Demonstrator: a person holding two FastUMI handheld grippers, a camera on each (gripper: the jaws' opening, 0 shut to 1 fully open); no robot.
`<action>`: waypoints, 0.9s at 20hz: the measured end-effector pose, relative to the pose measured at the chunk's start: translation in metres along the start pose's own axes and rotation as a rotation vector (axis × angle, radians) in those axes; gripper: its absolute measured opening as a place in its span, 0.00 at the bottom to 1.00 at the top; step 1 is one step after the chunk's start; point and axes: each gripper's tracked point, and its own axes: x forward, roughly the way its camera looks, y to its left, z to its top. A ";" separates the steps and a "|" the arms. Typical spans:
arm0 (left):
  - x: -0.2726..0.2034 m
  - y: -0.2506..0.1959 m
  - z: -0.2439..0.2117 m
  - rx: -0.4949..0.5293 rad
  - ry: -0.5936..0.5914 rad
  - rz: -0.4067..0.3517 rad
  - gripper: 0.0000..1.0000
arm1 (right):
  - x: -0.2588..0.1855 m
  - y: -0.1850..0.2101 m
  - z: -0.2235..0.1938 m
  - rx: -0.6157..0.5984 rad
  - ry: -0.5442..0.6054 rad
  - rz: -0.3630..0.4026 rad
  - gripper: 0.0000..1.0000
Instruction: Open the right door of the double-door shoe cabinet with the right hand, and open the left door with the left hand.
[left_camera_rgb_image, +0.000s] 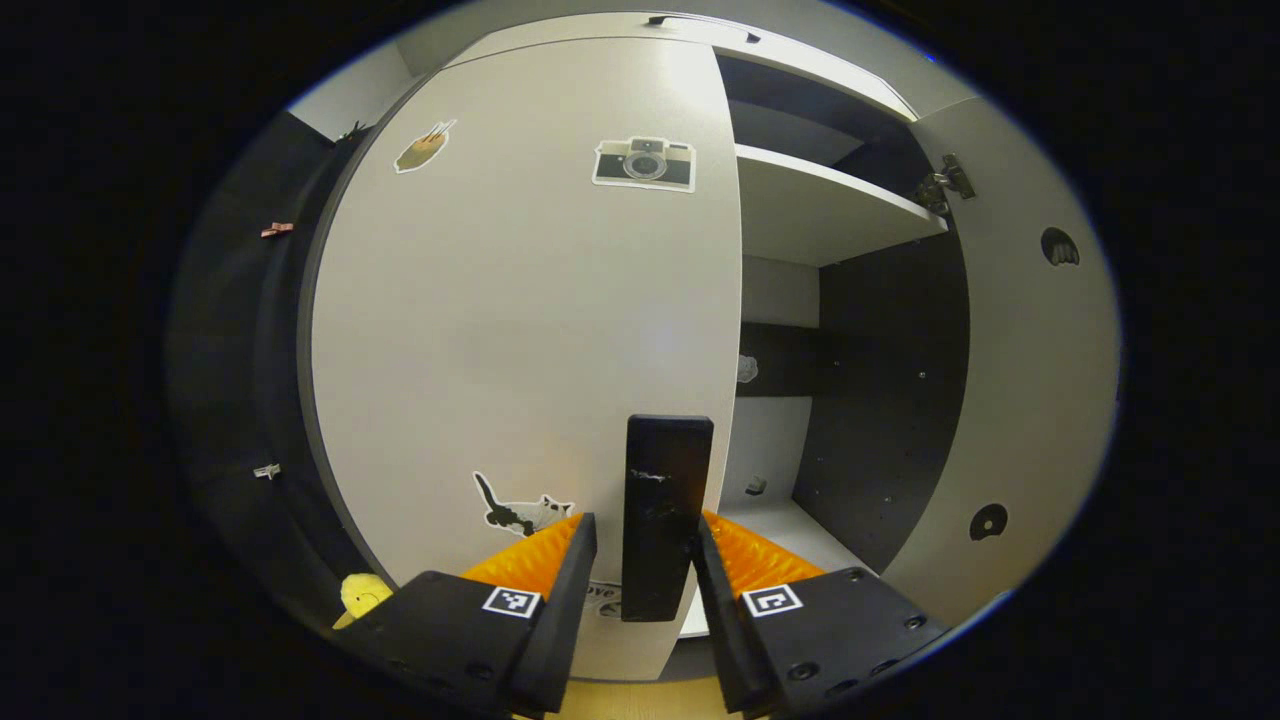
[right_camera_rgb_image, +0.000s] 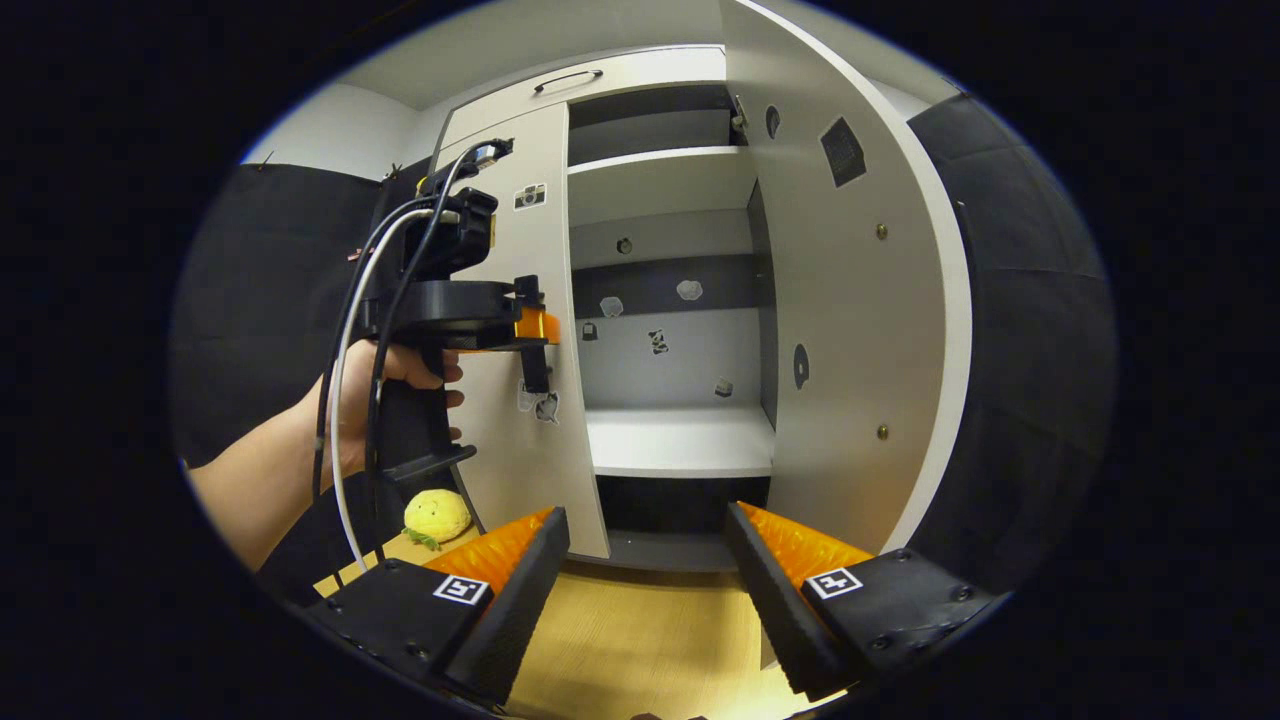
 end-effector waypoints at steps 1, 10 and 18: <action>0.000 -0.002 0.000 -0.003 -0.002 0.003 0.56 | 0.000 -0.001 -0.002 0.001 0.004 0.005 0.99; 0.001 -0.004 -0.007 0.035 -0.025 -0.012 0.20 | 0.001 -0.013 -0.011 0.031 0.036 -0.013 0.99; -0.042 0.002 -0.011 -0.017 -0.038 -0.091 0.16 | -0.020 -0.002 -0.007 0.008 0.016 -0.088 0.99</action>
